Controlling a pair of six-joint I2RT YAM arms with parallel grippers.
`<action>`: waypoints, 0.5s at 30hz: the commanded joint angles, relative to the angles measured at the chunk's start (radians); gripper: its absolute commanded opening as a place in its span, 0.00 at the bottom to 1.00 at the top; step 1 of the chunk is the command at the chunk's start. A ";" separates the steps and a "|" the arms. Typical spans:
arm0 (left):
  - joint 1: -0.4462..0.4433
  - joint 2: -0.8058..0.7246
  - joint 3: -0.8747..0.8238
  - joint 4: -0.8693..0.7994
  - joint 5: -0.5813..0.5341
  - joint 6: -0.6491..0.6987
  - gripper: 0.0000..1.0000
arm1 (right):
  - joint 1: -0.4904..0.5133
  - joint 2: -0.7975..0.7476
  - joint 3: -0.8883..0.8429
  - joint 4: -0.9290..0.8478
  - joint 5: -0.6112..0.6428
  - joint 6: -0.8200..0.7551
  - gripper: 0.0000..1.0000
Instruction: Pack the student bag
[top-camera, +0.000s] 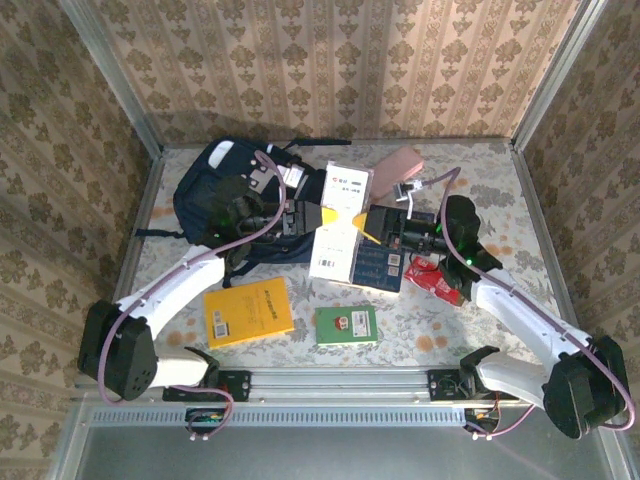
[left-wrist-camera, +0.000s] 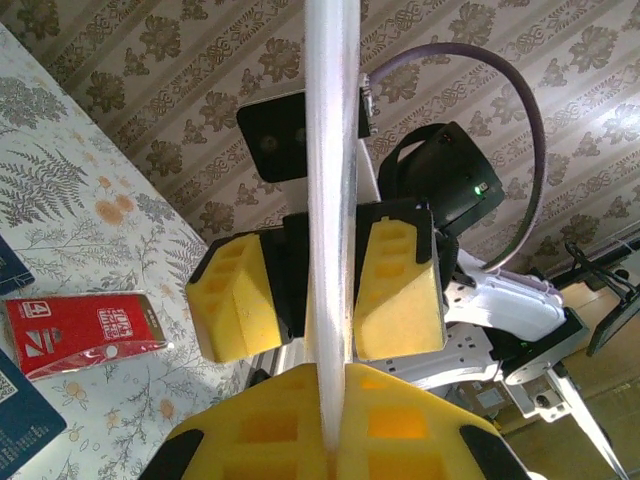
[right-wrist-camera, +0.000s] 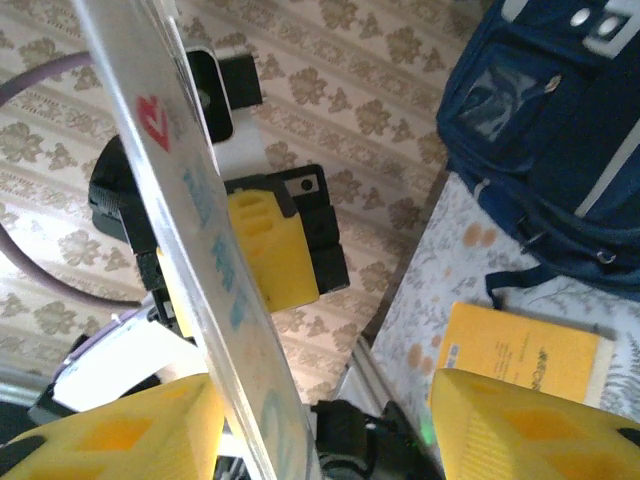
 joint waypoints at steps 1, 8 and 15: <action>0.007 -0.015 0.008 0.023 0.013 -0.003 0.00 | 0.021 -0.011 0.008 0.090 -0.072 -0.013 0.50; 0.003 -0.004 0.002 0.018 0.011 -0.012 0.00 | 0.029 -0.017 0.006 0.050 -0.026 -0.041 0.10; 0.058 -0.038 0.082 -0.382 -0.058 0.216 0.56 | 0.003 -0.096 0.016 -0.189 0.109 -0.173 0.00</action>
